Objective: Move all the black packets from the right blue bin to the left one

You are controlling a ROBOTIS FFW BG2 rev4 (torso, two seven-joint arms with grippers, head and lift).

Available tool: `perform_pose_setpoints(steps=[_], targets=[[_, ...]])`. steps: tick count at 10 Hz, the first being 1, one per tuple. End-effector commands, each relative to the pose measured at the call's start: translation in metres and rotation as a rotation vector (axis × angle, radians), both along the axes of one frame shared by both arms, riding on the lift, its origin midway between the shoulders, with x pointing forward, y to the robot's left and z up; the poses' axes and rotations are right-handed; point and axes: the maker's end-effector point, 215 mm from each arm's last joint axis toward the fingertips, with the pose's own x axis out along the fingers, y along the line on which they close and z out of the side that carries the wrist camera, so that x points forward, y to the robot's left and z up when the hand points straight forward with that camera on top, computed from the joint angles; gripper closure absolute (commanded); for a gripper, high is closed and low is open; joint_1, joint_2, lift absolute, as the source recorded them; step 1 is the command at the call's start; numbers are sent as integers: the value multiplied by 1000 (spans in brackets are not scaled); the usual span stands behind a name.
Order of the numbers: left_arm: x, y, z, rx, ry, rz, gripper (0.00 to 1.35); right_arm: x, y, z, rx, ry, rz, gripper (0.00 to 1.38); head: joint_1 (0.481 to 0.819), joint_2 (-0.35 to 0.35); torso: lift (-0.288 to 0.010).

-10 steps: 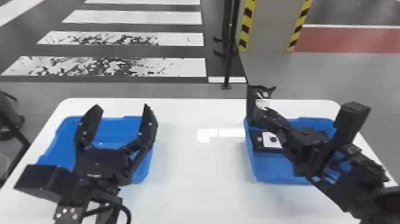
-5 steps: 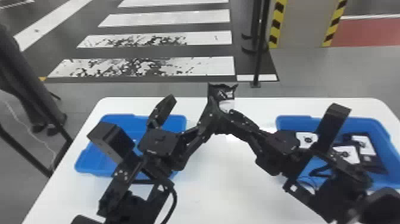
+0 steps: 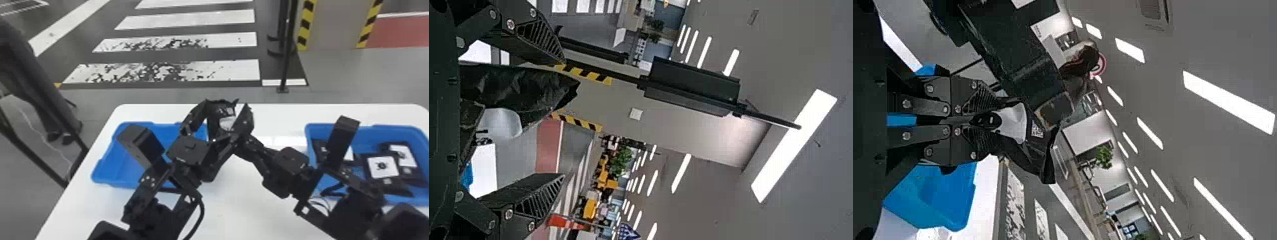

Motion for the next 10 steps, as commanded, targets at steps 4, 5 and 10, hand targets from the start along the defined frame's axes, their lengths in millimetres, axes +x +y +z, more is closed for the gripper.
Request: perform_pose_setpoints(steps=[4, 5, 10], targets=[[3, 4, -11, 41, 28, 25, 1211, -3, 7, -4, 11, 12, 15, 1101, 695, 179, -140], [4, 5, -9, 64, 13, 33, 1211, 0, 5, -2, 17, 8, 9, 1101, 695, 180, -140], [2, 22, 4, 60, -39, 89, 1211, 9, -1, -9, 26, 5, -18, -2, 695, 181, -140]])
